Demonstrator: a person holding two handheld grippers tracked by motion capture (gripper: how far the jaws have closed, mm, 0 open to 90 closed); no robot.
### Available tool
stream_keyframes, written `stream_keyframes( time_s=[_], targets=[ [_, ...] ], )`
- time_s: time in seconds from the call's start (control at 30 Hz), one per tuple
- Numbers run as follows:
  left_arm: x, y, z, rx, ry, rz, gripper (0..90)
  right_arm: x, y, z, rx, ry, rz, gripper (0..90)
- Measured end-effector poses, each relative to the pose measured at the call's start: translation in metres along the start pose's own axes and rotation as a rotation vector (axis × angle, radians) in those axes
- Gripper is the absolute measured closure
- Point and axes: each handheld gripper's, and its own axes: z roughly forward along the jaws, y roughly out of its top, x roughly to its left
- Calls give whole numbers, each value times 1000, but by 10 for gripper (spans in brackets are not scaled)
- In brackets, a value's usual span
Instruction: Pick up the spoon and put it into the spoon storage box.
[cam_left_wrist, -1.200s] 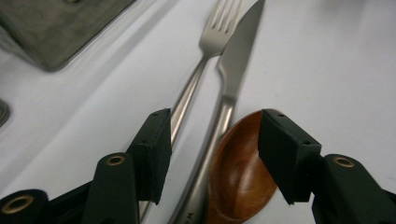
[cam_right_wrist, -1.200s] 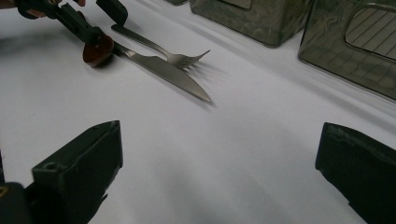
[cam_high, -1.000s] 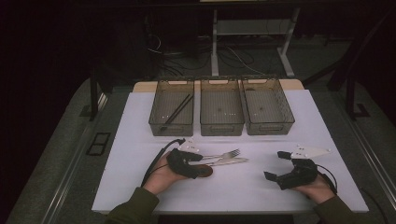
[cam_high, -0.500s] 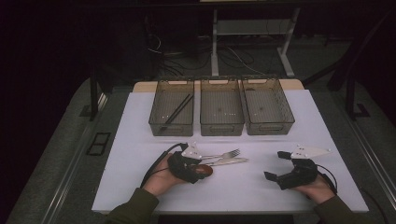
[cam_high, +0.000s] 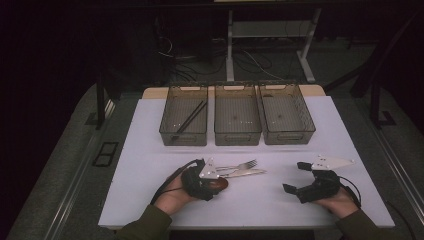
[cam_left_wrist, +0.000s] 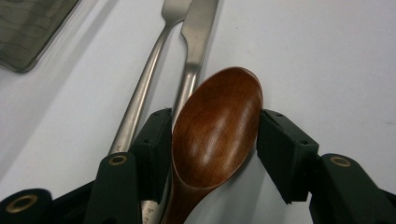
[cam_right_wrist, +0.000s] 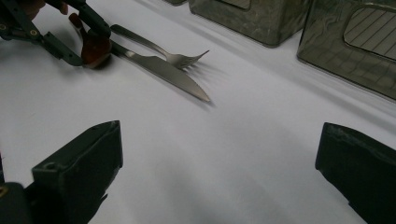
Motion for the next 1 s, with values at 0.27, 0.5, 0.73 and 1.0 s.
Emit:
stream_keyframes(
  time_s=[0.27,0.5,0.73,1.0],
  targets=[
    [-2,0,0,8,-19,-25,477,0,0,0,1,1,1,1],
    [4,-4,3,-28,-89,-163,478,0,0,0,1,2,1,1],
    [13,-5,1,-88,-150,-214,462,0,0,0,1,2,1,1],
    [8,-5,7,-57,-127,-188,506,0,1,0,1,3,-1,1]
  ],
)
